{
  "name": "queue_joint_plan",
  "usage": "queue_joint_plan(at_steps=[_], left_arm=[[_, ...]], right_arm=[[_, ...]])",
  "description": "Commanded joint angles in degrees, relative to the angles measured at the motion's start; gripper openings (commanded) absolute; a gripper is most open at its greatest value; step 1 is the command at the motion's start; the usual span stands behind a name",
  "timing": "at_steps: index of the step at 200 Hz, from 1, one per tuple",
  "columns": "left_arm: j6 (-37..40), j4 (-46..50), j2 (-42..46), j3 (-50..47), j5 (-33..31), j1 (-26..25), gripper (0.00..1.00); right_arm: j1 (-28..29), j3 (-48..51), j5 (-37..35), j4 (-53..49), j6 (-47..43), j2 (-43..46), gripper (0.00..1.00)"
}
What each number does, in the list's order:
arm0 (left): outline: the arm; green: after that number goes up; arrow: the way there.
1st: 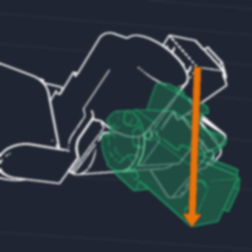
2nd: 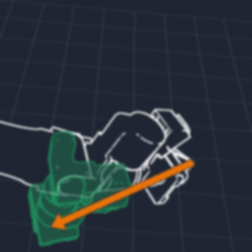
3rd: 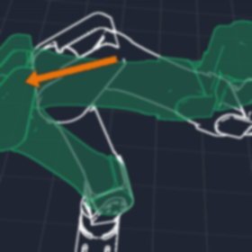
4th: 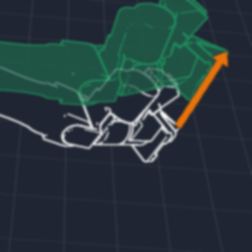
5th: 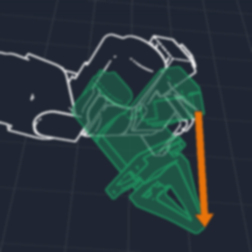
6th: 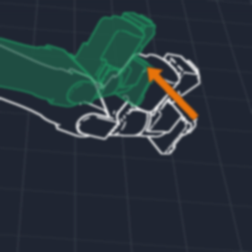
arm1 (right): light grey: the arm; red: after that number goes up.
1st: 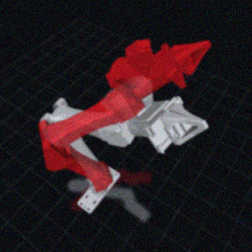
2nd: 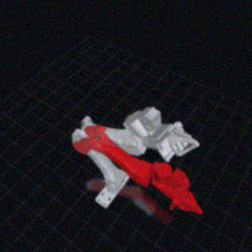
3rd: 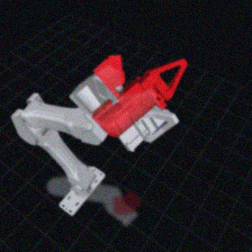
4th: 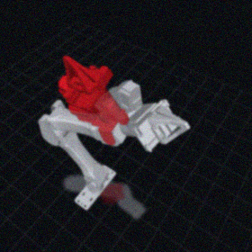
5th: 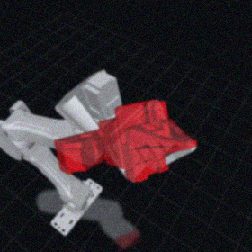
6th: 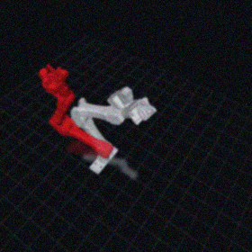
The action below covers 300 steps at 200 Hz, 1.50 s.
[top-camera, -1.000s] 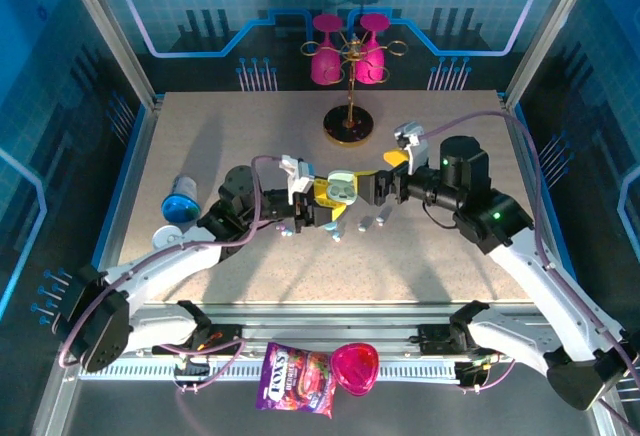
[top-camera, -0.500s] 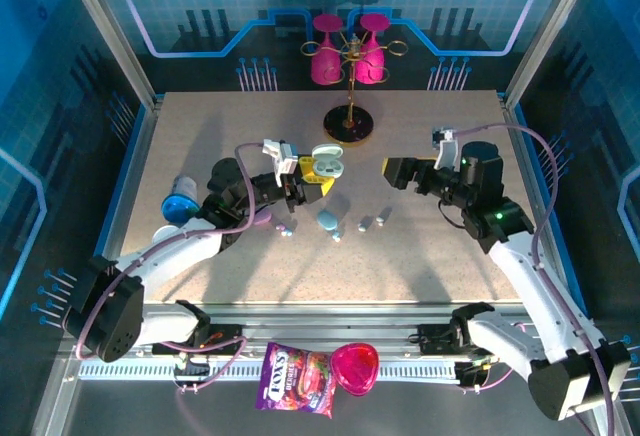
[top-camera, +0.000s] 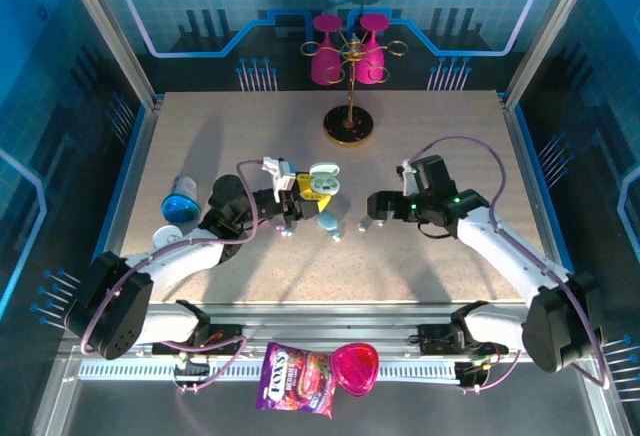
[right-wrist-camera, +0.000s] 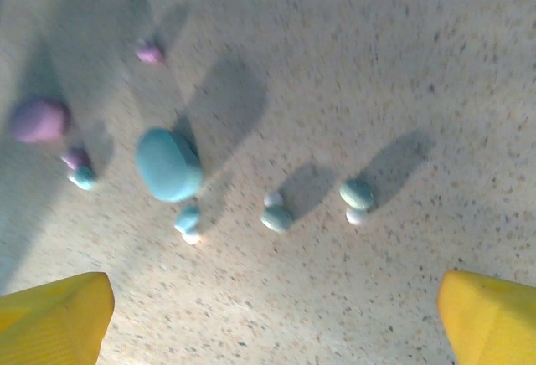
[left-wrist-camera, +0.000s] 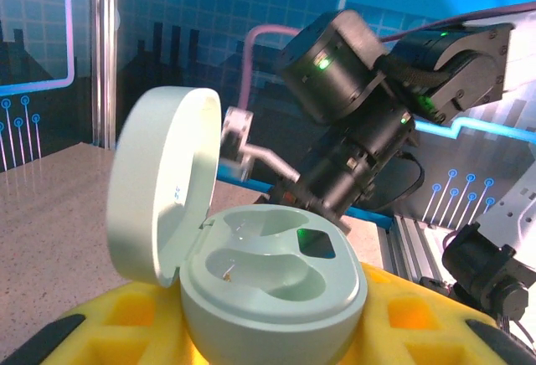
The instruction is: Insert the wireless bluetooth earbuds into the charging case
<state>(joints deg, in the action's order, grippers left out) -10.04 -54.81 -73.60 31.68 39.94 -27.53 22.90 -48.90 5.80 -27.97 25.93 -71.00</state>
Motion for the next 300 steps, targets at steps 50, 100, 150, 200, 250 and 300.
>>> queue_joint_plan(at_steps=[50, 100, 150, 200, 250, 300], left_arm=[[2.65, -3.83, 1.02, -0.83, 1.00, 0.37, 0.15], [2.98, -3.21, 1.75, -1.44, 1.78, 0.37, 0.15], [3.36, -1.99, 2.24, -1.63, 2.07, 0.32, 0.15], [2.70, -3.88, 0.15, -0.85, 2.56, 0.36, 0.15], [1.26, -6.72, -1.54, -1.66, 3.06, 0.34, 0.15], [1.49, -5.76, -0.23, -1.97, 3.30, 0.29, 0.14]], right_arm=[[1.45, -3.95, -2.45, -0.42, -2.37, -11.37, 0.98], [-0.92, -10.05, 3.75, -0.39, -7.10, -20.78, 0.57], [-4.80, -13.30, 6.25, -0.77, -9.31, -27.45, 0.54], [-5.25, -12.68, 8.58, 0.31, -9.94, -30.53, 0.52], [-5.05, -9.07, 10.38, 2.51, -9.50, -30.26, 0.51], [-4.70, -6.47, 12.39, 4.09, -9.50, -28.65, 0.49]])
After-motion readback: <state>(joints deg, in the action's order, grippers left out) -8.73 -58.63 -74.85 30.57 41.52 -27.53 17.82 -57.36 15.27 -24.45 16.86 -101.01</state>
